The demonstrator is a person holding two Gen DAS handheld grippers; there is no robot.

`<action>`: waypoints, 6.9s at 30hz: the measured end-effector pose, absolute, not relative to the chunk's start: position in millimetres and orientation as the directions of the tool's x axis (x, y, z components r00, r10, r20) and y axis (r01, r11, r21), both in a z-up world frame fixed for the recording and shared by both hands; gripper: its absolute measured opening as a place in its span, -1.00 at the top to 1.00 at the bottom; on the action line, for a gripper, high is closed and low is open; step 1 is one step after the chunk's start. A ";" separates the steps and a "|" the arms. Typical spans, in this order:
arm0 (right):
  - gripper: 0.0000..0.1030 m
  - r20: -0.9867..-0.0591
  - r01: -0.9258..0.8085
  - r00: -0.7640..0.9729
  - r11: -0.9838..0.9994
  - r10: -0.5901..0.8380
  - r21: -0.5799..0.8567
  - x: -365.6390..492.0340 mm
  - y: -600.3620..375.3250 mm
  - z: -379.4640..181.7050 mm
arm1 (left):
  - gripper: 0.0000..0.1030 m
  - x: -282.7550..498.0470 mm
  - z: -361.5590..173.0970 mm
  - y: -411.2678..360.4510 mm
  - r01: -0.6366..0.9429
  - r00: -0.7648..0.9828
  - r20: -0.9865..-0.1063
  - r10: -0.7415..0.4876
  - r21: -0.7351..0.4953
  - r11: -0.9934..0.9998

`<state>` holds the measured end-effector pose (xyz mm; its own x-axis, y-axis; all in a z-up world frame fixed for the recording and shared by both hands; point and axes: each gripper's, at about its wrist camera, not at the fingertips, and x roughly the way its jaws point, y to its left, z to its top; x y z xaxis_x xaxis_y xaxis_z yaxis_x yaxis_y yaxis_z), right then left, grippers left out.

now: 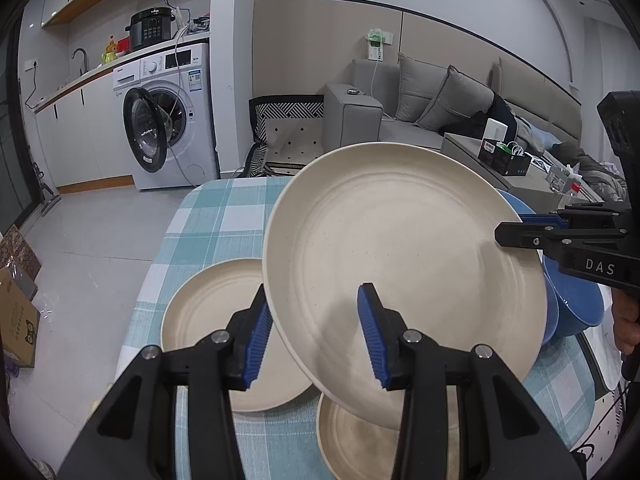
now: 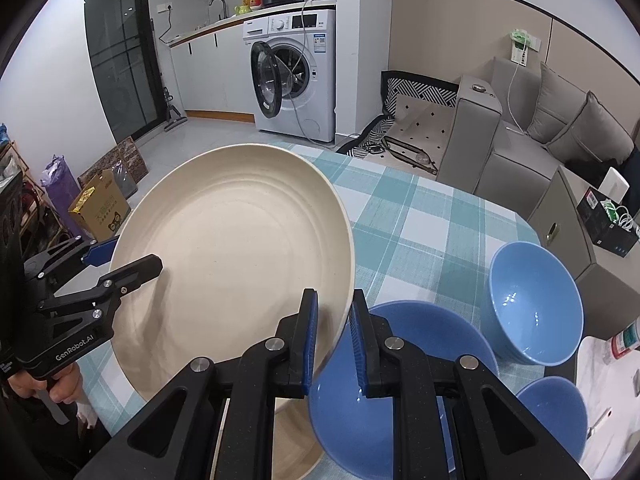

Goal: Organize plates and bowls
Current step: 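Carry the tilted cream plate with the right gripper toward the other cream plate, then lower the cream plate onto the tablecloth beside the other plate with the right gripper, then open the right gripper and pull it back from the cream plate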

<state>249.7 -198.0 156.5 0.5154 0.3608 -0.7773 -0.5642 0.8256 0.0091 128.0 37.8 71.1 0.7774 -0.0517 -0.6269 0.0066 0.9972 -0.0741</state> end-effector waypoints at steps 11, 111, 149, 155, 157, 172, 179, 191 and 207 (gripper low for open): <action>0.68 -0.772 -0.562 0.509 0.826 0.381 0.038 220.7 -198.4 140.6 | 0.19 108.9 59.4 41.7 0.004 0.772 -0.634 -0.052 -0.078 0.997; 0.57 -0.863 -0.500 0.410 0.864 0.294 0.056 168.0 -225.6 26.3 | 0.06 103.4 -23.6 -1.9 0.133 0.599 -0.801 -0.006 0.092 0.987; -0.30 -0.855 -0.539 0.432 0.842 0.289 0.012 161.1 -221.2 25.5 | -0.24 101.1 -22.3 -6.1 0.175 0.592 -0.805 -0.029 0.093 0.980; -0.58 -0.840 -0.540 0.433 0.840 0.326 0.047 159.8 -222.2 32.5 | -0.55 97.1 -7.7 6.7 0.155 0.627 -0.775 -0.076 0.028 0.988; -0.64 -0.834 -0.544 0.433 0.837 0.343 0.062 158.5 -222.4 35.6 | -0.55 95.9 -2.4 11.2 0.153 0.636 -0.766 -0.094 0.005 0.988; -0.99 -0.793 -0.594 0.417 0.794 0.444 0.132 149.9 -217.1 48.4 | -1.00 97.6 18.7 56.5 0.029 0.685 -0.720 -0.111 -0.125 0.992; -0.99 -0.762 -0.594 0.444 0.791 0.471 0.142 146.5 -216.6 58.1 | -1.00 99.1 20.2 66.7 -0.021 0.693 -0.716 -0.077 -0.127 0.992; -0.99 -0.721 -0.585 0.489 0.798 0.491 0.147 151.0 -211.4 80.7 | -1.00 91.7 38.2 80.0 -0.068 0.744 -0.669 -0.006 -0.085 0.994; -0.99 -0.678 -0.565 0.552 0.816 0.485 0.123 178.5 -189.2 125.9 | -1.00 101.6 63.2 111.1 -0.139 0.799 -0.599 0.052 -0.101 0.985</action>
<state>178.5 -189.2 125.9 0.5523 0.4847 -0.6783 -0.5646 0.8161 0.1234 101.6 111.1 63.2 0.7990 0.0517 -0.5991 -0.1394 0.9851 -0.1009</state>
